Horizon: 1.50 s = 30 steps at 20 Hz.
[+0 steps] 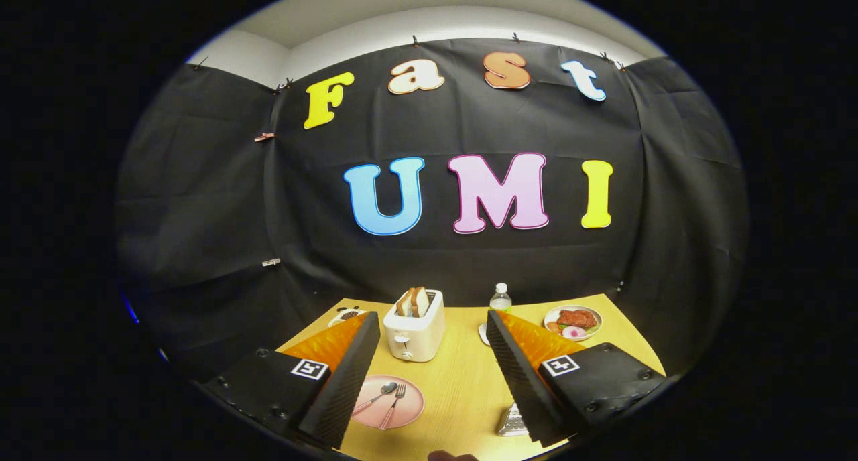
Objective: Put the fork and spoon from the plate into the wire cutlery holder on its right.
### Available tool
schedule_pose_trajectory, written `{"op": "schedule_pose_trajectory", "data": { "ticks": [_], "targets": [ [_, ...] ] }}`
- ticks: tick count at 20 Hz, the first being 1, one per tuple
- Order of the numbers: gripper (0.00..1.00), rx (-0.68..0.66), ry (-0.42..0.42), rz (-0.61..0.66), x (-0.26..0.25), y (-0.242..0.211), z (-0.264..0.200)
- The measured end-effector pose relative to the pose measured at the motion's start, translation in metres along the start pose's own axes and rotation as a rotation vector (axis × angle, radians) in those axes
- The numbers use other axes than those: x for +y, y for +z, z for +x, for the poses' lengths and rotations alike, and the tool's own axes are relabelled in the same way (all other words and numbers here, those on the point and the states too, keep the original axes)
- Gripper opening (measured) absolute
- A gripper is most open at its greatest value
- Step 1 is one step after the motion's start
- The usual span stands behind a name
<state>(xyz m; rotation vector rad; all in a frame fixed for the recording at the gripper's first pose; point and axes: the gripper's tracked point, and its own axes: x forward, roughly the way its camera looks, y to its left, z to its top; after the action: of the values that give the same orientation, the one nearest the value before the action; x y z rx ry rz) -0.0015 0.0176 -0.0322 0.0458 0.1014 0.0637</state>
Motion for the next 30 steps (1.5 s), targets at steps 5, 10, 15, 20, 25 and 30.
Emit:
{"op": "schedule_pose_trajectory", "data": {
  "ticks": [5,10,15,20,25,30],
  "targets": [
    [0.99,-0.011,-0.018,-0.026,-0.009,0.000,0.001],
    [0.99,-0.019,-0.032,0.000,-0.013,-0.002,0.010],
    [0.99,0.023,-0.030,-0.053,-0.005,-0.020,0.025],
    [0.99,0.100,0.028,-0.092,0.021,-0.053,0.045],
    [0.99,0.286,0.162,-0.119,0.063,-0.115,0.064],
    [0.98,0.520,0.190,-0.157,0.080,-0.199,0.075]
  ]
}}
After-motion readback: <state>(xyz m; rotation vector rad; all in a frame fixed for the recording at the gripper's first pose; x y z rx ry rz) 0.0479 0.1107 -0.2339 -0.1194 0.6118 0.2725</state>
